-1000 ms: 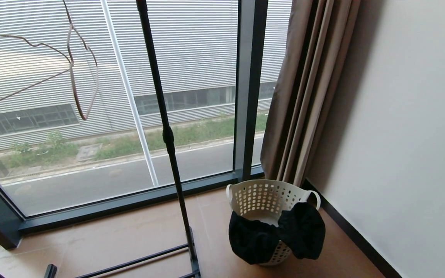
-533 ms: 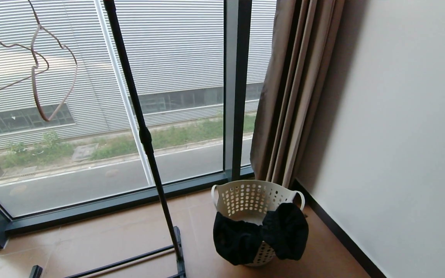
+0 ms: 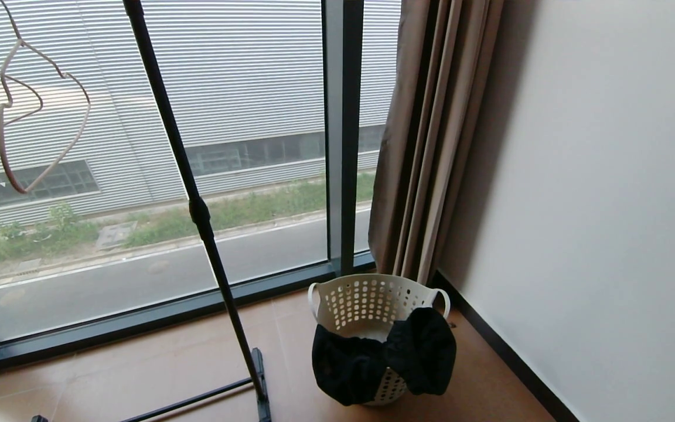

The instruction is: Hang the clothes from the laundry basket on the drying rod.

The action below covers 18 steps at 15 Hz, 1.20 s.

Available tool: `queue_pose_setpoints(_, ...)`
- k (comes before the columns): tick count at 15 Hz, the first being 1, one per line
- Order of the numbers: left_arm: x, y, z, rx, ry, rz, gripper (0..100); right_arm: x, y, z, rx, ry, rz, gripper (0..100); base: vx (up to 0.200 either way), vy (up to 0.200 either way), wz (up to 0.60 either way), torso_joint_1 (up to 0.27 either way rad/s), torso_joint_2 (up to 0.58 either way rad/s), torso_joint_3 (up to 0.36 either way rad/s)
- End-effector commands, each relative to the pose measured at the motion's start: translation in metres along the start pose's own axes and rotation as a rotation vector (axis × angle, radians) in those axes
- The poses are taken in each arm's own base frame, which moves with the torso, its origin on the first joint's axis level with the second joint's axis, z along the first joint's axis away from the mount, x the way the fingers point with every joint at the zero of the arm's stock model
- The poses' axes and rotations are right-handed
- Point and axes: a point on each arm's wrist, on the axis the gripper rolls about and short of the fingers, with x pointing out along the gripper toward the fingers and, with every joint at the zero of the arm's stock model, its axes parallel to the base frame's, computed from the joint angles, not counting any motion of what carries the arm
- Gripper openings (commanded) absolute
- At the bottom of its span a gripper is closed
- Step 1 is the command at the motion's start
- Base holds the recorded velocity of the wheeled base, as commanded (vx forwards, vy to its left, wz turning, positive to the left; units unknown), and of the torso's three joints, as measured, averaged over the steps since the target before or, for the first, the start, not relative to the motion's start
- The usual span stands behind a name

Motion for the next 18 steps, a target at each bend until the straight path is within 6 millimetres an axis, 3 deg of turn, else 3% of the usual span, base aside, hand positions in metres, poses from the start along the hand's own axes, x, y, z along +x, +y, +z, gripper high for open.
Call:
queue_pose_setpoints(1, 0.0001, 0.0, 0.0001, 0.002, 0.001, 0.003, 100, 0.0, 0.0, -0.0001, 0.0, 0.001, 0.0, 100, 0.0, 0.0, 0.0, 0.0, 0.0, 0.0)
queue_pose_setpoints(5, 0.0002, 0.0005, -0.0003, 0.008, 0.004, 0.022, 100, 0.0, -0.0001, -0.0001, 0.014, 0.001, -0.002, 100, 0.0, 0.0, 0.0, 0.002, 0.0, -0.054)
queue_pose_setpoints(18, 0.0002, 0.0005, -0.0001, 0.02, 0.002, 0.023, 100, 0.0, -0.0001, 0.0, 0.013, -0.001, -0.002, 100, 0.0, 0.0, 0.0, 0.003, 0.0, -0.192)
